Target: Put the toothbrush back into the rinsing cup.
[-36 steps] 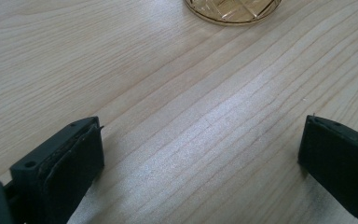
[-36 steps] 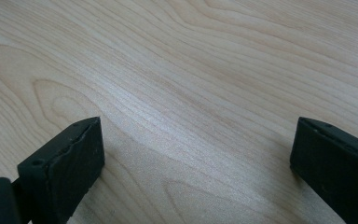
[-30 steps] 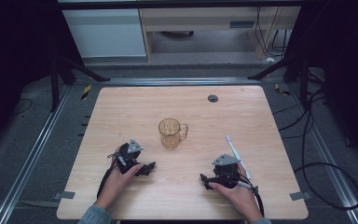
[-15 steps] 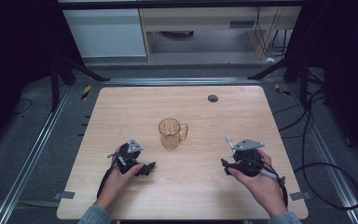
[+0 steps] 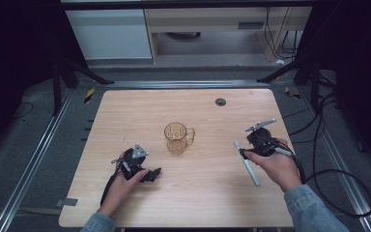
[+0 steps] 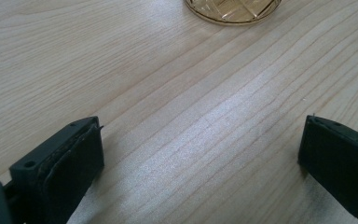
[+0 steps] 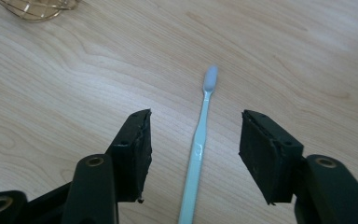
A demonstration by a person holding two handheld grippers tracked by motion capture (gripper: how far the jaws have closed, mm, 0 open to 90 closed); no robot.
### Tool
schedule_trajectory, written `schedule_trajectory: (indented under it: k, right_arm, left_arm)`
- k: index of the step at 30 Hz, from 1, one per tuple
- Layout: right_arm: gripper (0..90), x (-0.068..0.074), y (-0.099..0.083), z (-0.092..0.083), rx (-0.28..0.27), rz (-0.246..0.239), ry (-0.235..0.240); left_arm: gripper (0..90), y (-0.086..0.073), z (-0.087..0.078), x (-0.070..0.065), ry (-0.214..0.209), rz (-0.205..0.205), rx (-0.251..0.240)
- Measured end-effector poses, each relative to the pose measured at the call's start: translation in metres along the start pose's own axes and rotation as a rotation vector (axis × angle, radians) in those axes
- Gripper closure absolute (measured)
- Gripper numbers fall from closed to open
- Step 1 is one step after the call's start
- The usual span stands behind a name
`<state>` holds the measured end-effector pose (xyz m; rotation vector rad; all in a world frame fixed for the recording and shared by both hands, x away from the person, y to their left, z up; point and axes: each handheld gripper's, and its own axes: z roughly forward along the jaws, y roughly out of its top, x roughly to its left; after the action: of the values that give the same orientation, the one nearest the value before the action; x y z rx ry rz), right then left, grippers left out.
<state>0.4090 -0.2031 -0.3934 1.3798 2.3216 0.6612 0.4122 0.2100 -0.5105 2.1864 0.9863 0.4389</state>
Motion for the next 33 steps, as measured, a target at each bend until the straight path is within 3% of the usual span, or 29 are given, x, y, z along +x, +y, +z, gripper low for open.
schedule_trajectory:
  k: [9,15,21,33]
  right_arm:
    - [56.3,-0.012,0.004,0.022,0.109,0.024,0.025]
    - [60.6,-0.016,0.006,0.044,0.219,0.04,0.043]
    - [63.5,-0.017,0.007,0.061,0.268,0.026,0.034]
    - [67.7,-0.018,0.007,0.084,0.372,0.047,0.05]
  left_arm:
    - [0.0,0.0,0.0,0.0,0.0,0.0,0.0]
    - [0.0,0.0,0.0,0.0,0.0,0.0,0.0]
    - [0.0,0.0,0.0,0.0,0.0,0.0,0.0]
    - [0.0,0.0,0.0,0.0,0.0,0.0,0.0]
